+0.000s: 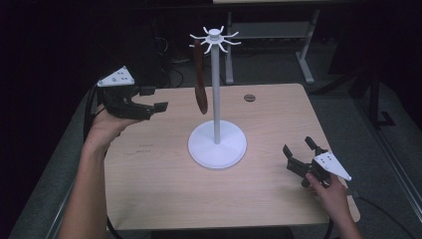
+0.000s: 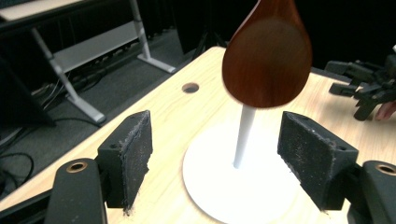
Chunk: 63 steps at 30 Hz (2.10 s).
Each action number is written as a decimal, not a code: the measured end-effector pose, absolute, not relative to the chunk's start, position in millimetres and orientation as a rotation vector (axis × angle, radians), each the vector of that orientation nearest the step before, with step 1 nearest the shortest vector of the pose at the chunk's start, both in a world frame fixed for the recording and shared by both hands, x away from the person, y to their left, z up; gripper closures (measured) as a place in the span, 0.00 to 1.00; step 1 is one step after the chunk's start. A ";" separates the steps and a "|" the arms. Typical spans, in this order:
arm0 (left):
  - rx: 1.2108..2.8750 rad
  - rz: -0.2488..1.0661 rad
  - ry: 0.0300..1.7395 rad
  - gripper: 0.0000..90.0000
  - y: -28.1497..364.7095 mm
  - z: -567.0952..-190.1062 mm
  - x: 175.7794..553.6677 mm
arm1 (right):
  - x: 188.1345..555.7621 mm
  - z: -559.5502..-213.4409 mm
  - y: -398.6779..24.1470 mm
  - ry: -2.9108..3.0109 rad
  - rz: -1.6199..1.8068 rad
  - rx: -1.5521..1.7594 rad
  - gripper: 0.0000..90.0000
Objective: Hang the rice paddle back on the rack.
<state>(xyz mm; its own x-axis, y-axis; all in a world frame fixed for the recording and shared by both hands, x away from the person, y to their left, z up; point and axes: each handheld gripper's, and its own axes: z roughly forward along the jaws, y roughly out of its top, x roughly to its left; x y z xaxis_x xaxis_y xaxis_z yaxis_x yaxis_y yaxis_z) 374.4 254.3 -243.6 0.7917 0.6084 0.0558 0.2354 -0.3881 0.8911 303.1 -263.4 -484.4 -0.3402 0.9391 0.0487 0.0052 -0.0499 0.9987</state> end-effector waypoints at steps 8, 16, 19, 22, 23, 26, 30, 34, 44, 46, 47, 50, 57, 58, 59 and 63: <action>1.978 0.488 0.684 0.25 263.4 -266.3 366.9 | 303.0 -484.4 -263.2 1.435 1.501 1.060 0.15; 1.999 0.481 0.729 0.24 265.4 -296.9 356.7 | 303.1 -484.4 -263.3 1.435 1.500 1.057 0.15; 2.000 0.470 0.745 0.24 267.6 -307.2 352.6 | 303.0 -484.5 -263.4 1.433 1.500 1.058 0.15; 2.002 0.477 0.764 0.24 268.6 -317.9 347.9 | 302.9 -484.4 -263.2 1.434 1.501 1.060 0.15; 2.004 0.478 0.772 0.24 268.6 -322.7 345.9 | 303.0 -484.4 -263.4 1.434 1.501 1.058 0.15; 2.011 0.508 0.770 0.23 268.9 -332.3 341.6 | 303.0 -484.4 -263.3 1.434 1.501 1.059 0.15; 2.004 0.510 0.796 0.20 270.2 -345.5 336.7 | 303.0 -484.4 -263.3 1.434 1.500 1.056 0.15; 2.004 0.515 0.817 0.18 272.4 -358.9 332.5 | 303.0 -484.4 -263.3 1.434 1.500 1.057 0.15; 2.032 0.525 0.853 0.17 279.0 -392.5 320.4 | 303.0 -484.4 -263.2 1.433 1.500 1.055 0.15; 2.025 0.512 0.870 0.17 278.9 -398.4 317.2 | 303.0 -484.4 -263.2 1.434 1.500 1.054 0.15; 2.032 0.508 0.873 0.17 279.3 -400.9 316.1 | 303.0 -484.4 -263.2 1.434 1.500 1.054 0.15; 2.052 0.501 0.882 0.17 279.9 -407.7 312.8 | 303.0 -484.4 -263.3 1.434 1.501 1.057 0.15; 2.043 0.487 0.921 0.17 281.4 -422.3 304.3 | 303.0 -484.4 -263.2 1.434 1.500 1.055 0.15; 2.048 0.483 0.927 0.17 282.1 -424.4 302.8 | 302.9 -484.4 -263.2 1.434 1.501 1.056 0.15; 2.050 0.484 0.937 0.17 282.5 -426.9 301.3 | 302.9 -484.4 -263.1 1.434 1.501 1.056 0.15; 2.056 0.477 0.969 0.17 287.0 -436.4 295.0 | 302.9 -484.4 -263.1 1.434 1.501 1.055 0.15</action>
